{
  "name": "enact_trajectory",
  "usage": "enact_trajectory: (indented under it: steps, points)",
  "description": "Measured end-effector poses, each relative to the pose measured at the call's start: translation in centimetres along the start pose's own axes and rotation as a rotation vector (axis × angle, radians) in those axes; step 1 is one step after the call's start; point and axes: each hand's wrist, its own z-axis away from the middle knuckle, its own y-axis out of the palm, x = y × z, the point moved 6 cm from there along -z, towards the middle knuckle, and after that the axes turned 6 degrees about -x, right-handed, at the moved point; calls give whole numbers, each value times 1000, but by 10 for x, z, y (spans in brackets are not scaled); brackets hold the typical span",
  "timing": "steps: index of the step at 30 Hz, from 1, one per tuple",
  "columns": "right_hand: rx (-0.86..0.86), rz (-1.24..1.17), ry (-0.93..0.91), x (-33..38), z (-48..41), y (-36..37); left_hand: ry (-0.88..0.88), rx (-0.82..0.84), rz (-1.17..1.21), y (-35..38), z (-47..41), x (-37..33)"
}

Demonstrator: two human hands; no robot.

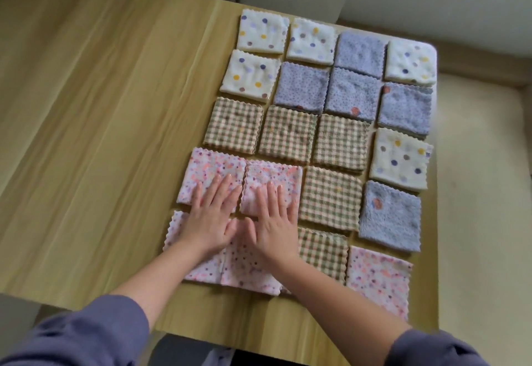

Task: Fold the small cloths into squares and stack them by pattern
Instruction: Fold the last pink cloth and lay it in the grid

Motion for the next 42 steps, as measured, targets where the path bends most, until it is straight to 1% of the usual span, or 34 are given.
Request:
enact_trajectory:
  steps: [2,4,7,9,12,15,18,23,26,29,31,33,36,39,42]
  points:
    - [-35,-8,-13,-15,8,-20,-77,-63,81,-10,1,-28]
    - [-59,32,0,-41,18,-35,-94,-81,111,-17,-4,-71]
    - [-21,107,11,-89,35,-36,-116,-12,102,-7,-15,-122]
    - [42,138,-23,-115,46,-29,-181,42,53,7,-14,-138]
    - [82,145,-65,-128,52,-19,-221,54,15,20,-7,-143]
    - [59,118,-71,-129,47,-17,-224,28,5,21,-11,-143]
    - [73,92,-76,-130,48,-16,-231,39,5,24,-11,-143]
    - [144,63,-72,-129,48,-13,-229,69,0,25,-9,-143]
    - [170,-31,-87,-127,44,-31,-254,92,-6,23,-11,-142]
    - [126,-172,-90,-132,48,-68,-377,89,101,7,-20,-152]
    - [76,-203,-85,-147,53,-97,-415,11,206,-14,-32,-178]
    - [50,-223,-56,-165,57,-117,-388,-64,282,-39,-46,-208]
    - [15,-284,-15,-195,62,-142,-373,-106,344,-57,-53,-245]
    - [-42,-323,-28,-232,76,-171,-396,-169,390,-67,-49,-288]
    - [-60,-368,-59,-276,98,-195,-455,-242,463,-74,-41,-343]
